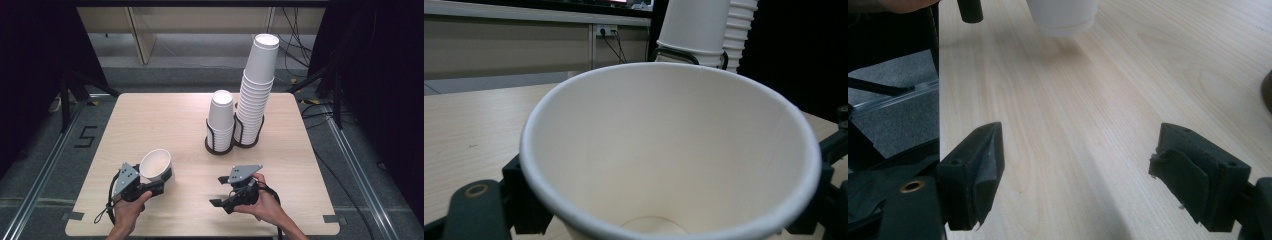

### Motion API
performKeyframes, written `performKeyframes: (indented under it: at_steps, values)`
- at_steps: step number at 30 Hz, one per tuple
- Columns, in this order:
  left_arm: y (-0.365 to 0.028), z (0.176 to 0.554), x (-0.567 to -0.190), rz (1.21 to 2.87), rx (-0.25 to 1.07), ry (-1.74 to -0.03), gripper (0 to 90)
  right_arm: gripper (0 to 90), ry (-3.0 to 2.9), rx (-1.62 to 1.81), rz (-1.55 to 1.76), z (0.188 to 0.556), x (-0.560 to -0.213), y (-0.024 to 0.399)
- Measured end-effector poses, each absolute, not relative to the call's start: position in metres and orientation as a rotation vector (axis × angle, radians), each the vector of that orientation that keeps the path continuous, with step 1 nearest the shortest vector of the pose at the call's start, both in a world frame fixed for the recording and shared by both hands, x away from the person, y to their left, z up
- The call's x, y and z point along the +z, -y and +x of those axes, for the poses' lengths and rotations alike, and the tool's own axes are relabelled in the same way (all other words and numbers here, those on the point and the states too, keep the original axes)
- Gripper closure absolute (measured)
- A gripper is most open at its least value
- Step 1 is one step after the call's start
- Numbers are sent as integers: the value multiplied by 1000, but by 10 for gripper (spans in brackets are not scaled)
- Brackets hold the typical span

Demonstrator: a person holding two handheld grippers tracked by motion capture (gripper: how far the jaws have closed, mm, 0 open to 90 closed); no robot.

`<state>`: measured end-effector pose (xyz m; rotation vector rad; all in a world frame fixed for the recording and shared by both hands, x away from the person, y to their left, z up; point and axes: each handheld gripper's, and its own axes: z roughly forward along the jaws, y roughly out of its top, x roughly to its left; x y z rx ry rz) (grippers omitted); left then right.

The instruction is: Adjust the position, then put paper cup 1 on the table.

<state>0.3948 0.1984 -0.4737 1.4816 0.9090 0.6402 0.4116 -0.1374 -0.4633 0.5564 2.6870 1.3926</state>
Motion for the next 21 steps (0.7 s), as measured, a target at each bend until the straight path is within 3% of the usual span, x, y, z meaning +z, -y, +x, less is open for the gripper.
performKeyframes:
  at_steps: [12,21]
  values:
    - [-210,409,-471,1475,685,-965,166,209,-2686,1395,570,406,-463,148]
    - [-216,441,-472,1470,729,-1012,166,209,-2657,1400,601,403,-462,161]
